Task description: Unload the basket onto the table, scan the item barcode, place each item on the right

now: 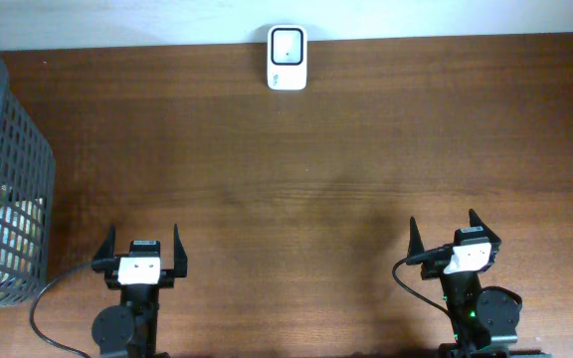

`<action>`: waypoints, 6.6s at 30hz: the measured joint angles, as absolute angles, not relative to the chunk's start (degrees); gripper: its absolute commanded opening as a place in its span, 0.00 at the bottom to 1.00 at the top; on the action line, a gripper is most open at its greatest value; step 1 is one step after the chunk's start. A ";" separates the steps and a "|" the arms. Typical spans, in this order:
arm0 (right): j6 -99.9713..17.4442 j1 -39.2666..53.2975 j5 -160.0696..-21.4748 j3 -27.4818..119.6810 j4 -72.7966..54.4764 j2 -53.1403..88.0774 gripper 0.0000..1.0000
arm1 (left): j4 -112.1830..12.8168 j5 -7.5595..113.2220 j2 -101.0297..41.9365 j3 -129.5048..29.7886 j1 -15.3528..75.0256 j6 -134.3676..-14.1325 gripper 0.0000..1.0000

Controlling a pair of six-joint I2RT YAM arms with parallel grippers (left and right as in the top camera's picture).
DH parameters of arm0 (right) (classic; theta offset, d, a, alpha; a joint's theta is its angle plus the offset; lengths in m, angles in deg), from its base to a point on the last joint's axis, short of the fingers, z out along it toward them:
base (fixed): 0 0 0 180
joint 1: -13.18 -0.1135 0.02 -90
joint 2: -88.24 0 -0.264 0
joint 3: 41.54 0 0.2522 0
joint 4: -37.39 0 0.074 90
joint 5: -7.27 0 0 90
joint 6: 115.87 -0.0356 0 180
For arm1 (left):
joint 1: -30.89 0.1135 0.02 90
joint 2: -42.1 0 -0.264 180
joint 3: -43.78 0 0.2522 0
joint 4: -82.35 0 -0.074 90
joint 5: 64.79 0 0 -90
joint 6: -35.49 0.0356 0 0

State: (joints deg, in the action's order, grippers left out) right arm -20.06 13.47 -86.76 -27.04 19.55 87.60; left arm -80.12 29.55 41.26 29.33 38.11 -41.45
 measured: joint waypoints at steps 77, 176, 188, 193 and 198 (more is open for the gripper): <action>-20.08 13.47 -86.76 -27.04 19.55 87.29 0.99 | -48.47 11.85 -72.00 -65.35 69.43 -45.85 0.95; -20.08 13.47 -86.76 -27.04 19.55 87.29 0.99 | -5.11 40.50 -99.85 -128.19 78.70 -29.02 0.00; -20.06 13.47 -86.76 -27.04 19.55 87.29 0.99 | 3.22 63.43 -88.68 -148.37 74.00 -34.66 0.00; -20.06 13.47 -86.76 -27.04 19.55 87.29 0.99 | 9.43 66.47 -86.04 -148.13 57.45 -34.66 0.00; -20.08 13.47 -86.76 -27.04 19.55 87.29 0.99 | 12.60 62.78 -86.04 -138.93 38.61 -34.70 0.00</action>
State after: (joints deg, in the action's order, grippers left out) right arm -20.08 13.47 -86.76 -27.04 19.55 87.29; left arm 12.60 62.78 -86.04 -138.93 38.61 -34.70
